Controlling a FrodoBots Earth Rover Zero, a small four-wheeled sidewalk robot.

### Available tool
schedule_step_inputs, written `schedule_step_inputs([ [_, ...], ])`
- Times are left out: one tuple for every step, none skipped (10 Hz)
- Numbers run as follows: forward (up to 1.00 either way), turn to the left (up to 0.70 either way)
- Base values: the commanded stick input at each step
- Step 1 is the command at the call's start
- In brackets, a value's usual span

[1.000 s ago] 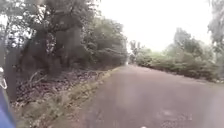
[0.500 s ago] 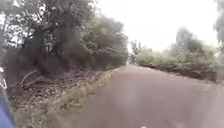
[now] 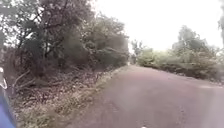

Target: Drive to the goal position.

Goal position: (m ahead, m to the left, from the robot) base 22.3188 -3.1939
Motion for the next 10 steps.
schedule_step_inputs([
  [0.7,-0.01],
  [0.7,-0.01],
  [0.7,-0.01],
  [0.7,-0.01],
  [0.7,-0.01],
  [0.7,-0.01],
  [0.7,-0.01],
  [0.7,-0.04],
  [0.7,-0.33],
  [0.7,-0.36],
])
